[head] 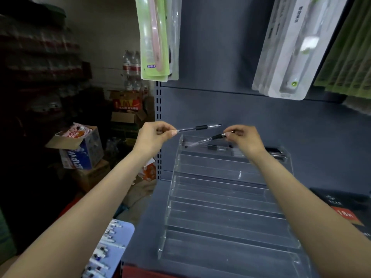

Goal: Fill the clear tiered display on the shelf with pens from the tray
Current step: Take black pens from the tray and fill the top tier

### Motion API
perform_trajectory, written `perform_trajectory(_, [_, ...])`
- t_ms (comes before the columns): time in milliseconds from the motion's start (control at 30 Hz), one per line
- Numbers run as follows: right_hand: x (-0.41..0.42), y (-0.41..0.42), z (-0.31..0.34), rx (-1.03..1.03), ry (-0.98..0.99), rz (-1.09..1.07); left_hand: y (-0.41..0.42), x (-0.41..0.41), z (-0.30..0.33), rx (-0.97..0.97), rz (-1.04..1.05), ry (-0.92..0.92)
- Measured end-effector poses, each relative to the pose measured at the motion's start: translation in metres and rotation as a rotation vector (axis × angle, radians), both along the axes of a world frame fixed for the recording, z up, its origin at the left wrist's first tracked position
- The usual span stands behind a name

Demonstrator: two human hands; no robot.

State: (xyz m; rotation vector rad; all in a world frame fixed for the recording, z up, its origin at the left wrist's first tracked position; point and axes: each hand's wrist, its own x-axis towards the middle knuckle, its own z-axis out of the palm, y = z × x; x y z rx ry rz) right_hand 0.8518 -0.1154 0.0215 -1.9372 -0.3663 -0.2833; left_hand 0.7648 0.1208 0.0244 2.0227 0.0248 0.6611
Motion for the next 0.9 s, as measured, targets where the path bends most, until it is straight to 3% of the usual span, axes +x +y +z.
perform_trajectory(100, [0.006, -0.002, 0.0, 0.13, 0.03, -0.006, 0.006, 0.005, -0.002, -0.009, -0.01, -0.01])
perform_trajectory(467, [0.007, 0.014, -0.003, -0.426, 0.016, -0.076, 0.003, 0.022, -0.005, -0.014, -0.057, -0.022])
perform_trajectory(733, [0.009, 0.014, 0.0, -0.584, 0.003, -0.042, 0.003, 0.027, -0.008, -0.009, -0.075, -0.008])
perform_trajectory(900, [0.009, 0.014, -0.004, -0.517, -0.008, 0.009, 0.006, 0.028, -0.007, 0.005, -0.072, -0.008])
